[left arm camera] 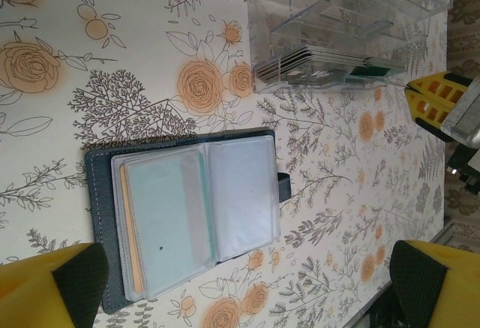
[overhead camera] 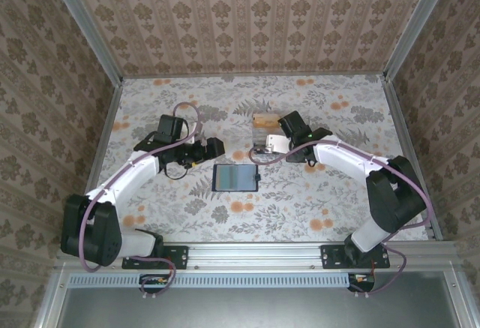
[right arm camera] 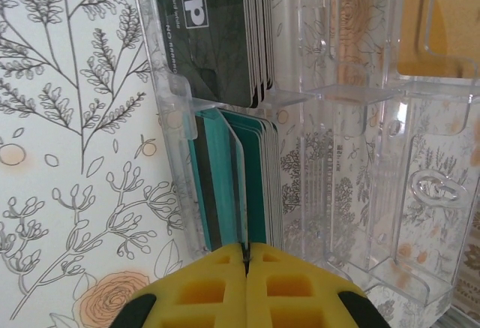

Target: Take the credit cards out of the card holder

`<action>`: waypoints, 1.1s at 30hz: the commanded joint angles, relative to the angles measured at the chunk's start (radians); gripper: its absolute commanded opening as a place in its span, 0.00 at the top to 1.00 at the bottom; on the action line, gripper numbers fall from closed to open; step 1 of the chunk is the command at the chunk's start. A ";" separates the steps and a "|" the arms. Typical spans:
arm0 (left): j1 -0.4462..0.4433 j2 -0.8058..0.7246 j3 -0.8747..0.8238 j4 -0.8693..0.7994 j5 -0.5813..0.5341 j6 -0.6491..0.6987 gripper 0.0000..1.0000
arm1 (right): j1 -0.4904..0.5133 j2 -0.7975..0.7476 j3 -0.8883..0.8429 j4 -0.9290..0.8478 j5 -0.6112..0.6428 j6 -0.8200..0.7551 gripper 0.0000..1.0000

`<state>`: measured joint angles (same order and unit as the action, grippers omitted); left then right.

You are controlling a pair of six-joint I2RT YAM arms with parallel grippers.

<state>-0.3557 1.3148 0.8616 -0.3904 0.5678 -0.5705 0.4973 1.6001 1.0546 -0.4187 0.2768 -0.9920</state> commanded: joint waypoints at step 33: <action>0.023 -0.023 -0.021 0.018 0.022 0.012 0.00 | -0.045 0.034 0.032 0.105 0.027 0.115 0.73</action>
<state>-0.3386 1.3132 0.8452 -0.3901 0.5694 -0.5705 0.4606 1.6642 1.0573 -0.3359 0.2813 -0.9230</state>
